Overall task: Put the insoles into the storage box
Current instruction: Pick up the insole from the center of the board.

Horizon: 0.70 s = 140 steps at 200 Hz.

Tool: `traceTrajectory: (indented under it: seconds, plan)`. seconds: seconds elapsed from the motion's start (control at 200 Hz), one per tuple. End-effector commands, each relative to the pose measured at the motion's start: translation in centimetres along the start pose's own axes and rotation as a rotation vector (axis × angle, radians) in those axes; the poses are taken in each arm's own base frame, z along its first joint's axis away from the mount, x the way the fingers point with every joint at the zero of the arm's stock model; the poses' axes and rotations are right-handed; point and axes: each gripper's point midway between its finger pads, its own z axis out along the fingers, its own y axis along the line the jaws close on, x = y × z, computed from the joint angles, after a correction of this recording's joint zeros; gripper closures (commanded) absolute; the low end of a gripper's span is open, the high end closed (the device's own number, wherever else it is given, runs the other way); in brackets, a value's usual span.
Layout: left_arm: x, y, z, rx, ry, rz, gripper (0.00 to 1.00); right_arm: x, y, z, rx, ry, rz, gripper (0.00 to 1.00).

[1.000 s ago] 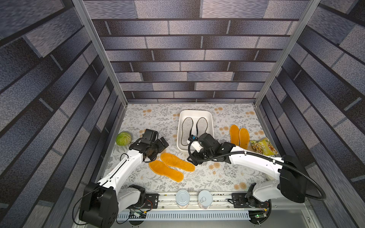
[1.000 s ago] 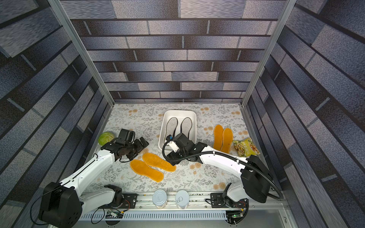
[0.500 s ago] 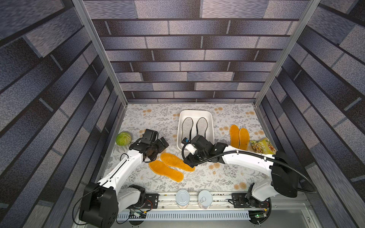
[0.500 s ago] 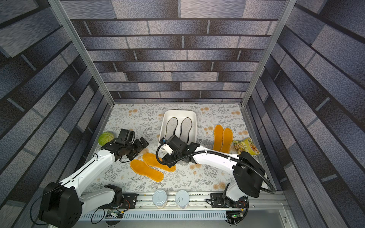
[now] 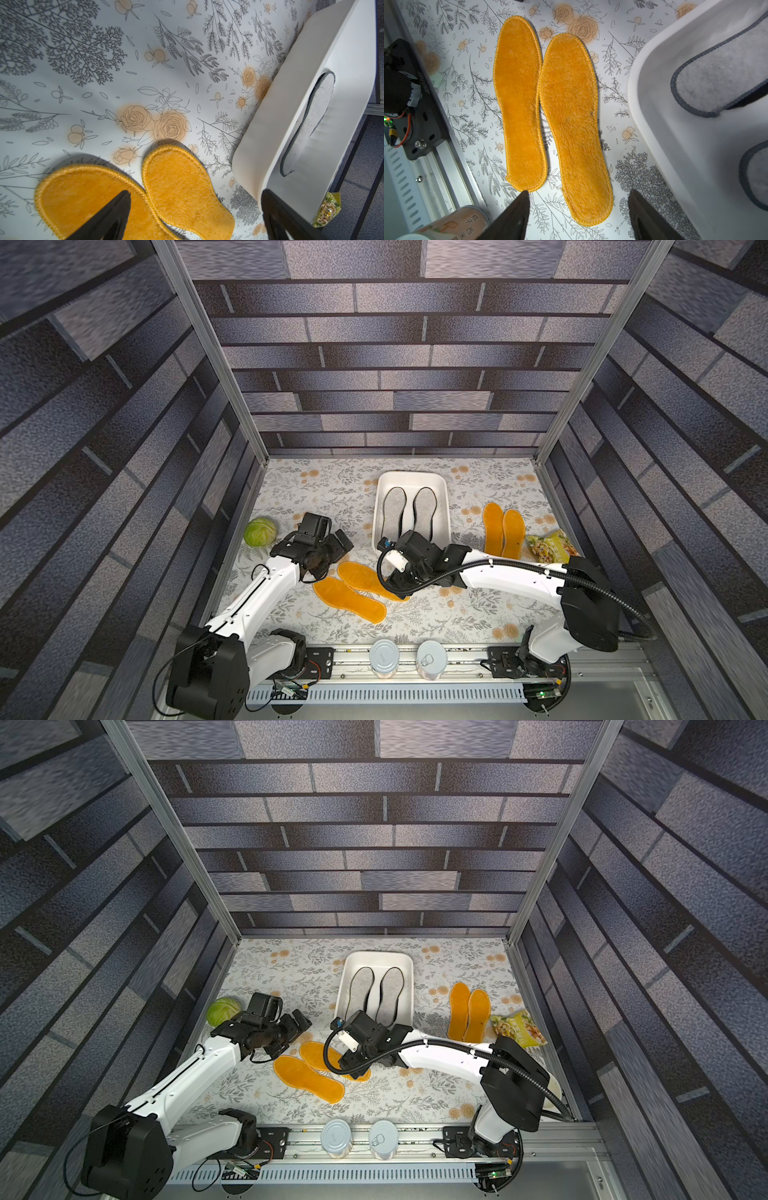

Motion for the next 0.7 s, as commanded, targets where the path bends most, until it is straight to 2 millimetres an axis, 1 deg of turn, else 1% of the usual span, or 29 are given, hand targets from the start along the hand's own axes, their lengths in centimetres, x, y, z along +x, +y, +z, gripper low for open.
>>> traceTrajectory:
  seconds: [0.0, 0.14, 0.15, 0.185, 0.411, 0.536, 0.696]
  plan:
    - [0.4, 0.8, -0.2, -0.013, 0.004, 0.001, 0.0, 0.1, 0.3, 0.1, 0.014, 0.023, -0.029, 0.25]
    - [0.3, 0.9, -0.4, -0.014, -0.004, -0.002, 0.0, 0.2, 0.4, 0.3, 0.016, 0.029, -0.039, 0.26]
    - [0.3, 0.9, -0.4, -0.013, -0.005, 0.0, 0.0, -0.9, 0.6, -0.1, 0.012, 0.005, -0.042, 0.25]
    - [0.3, 0.8, -0.5, -0.01, -0.005, 0.001, 0.0, -1.2, 0.7, -0.2, 0.013, -0.002, -0.046, 0.25]
    - [0.4, 0.8, -0.4, -0.001, -0.002, 0.001, 0.0, -1.0, 0.7, 0.2, 0.016, 0.015, -0.057, 0.26]
    - [0.4, 0.9, -0.4, -0.001, 0.0, -0.004, 0.0, -0.6, 0.7, 1.1, 0.014, 0.035, -0.06, 0.26]
    - [0.2, 1.0, -0.7, 0.012, 0.001, -0.024, 0.0, -0.5, 1.1, 2.4, -0.008, 0.045, -0.066, 0.26]
